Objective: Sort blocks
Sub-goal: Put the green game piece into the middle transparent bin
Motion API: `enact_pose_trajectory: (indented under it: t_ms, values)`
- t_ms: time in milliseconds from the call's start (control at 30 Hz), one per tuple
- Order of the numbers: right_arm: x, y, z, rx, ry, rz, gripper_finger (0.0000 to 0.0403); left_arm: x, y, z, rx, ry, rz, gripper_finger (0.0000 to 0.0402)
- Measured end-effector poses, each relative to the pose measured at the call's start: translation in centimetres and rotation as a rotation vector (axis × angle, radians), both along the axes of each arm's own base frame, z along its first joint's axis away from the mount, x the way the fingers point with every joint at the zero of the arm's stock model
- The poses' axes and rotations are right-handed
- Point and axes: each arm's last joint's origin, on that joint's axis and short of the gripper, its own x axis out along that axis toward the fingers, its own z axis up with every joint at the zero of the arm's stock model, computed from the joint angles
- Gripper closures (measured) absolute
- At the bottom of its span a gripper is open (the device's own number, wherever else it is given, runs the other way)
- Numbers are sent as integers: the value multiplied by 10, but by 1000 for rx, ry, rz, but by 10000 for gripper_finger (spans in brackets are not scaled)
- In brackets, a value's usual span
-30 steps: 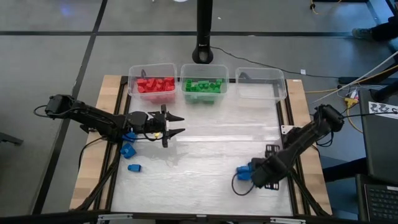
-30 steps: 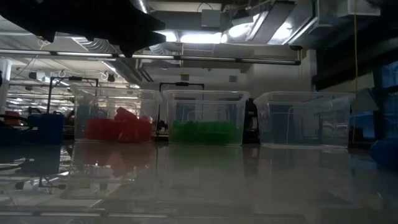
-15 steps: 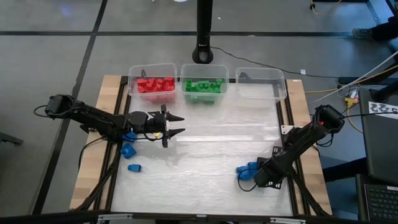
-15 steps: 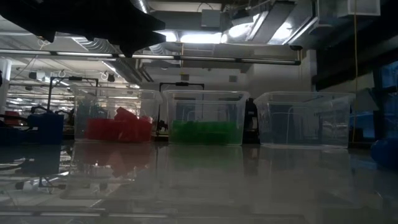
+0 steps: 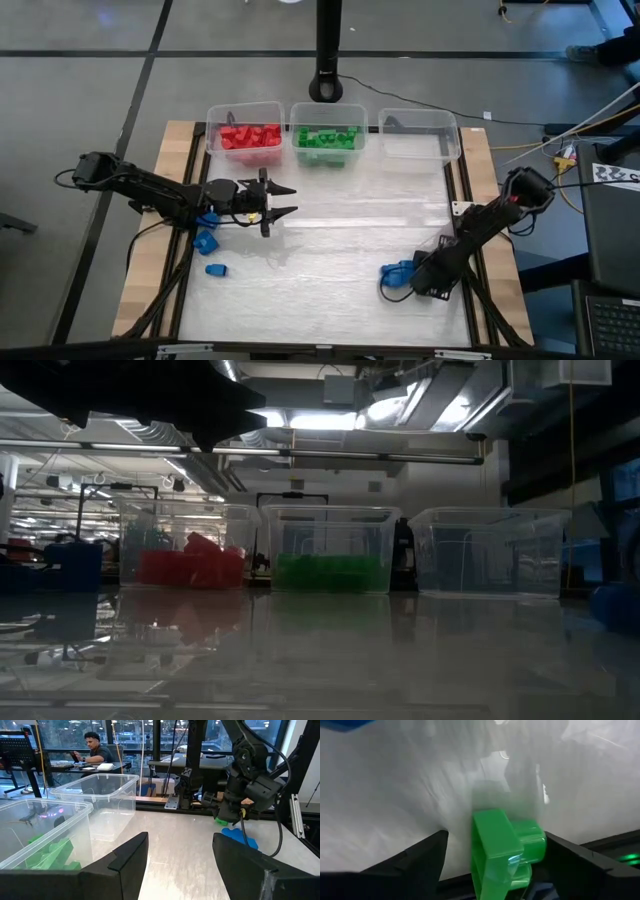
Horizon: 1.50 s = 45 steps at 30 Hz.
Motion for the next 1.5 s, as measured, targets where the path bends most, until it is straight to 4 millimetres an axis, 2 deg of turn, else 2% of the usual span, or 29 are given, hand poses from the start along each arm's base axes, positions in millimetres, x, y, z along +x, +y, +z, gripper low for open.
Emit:
enact_pose_trajectory:
  t_ms: [333,467,667,967,1100,1300,1500]
  values:
    - [-1,-1,-4,42,-14,78,90,0,0,0,3,0,0,189]
    - [-1,-1,-4,44,-5,77,129,0,0,0,3,1,0,189]
    - [-2,-1,-4,46,9,78,234,0,0,0,2,0,1,189]
    - [1,1,0,51,-3,111,237,0,0,0,0,0,0,189]
    - [11,10,9,95,-70,139,237,0,0,0,0,0,0,189]
    - [27,26,33,208,-119,197,234,0,0,0,-3,-4,1,189]
    - [55,24,65,270,-213,226,234,0,0,0,-4,-5,1,189]
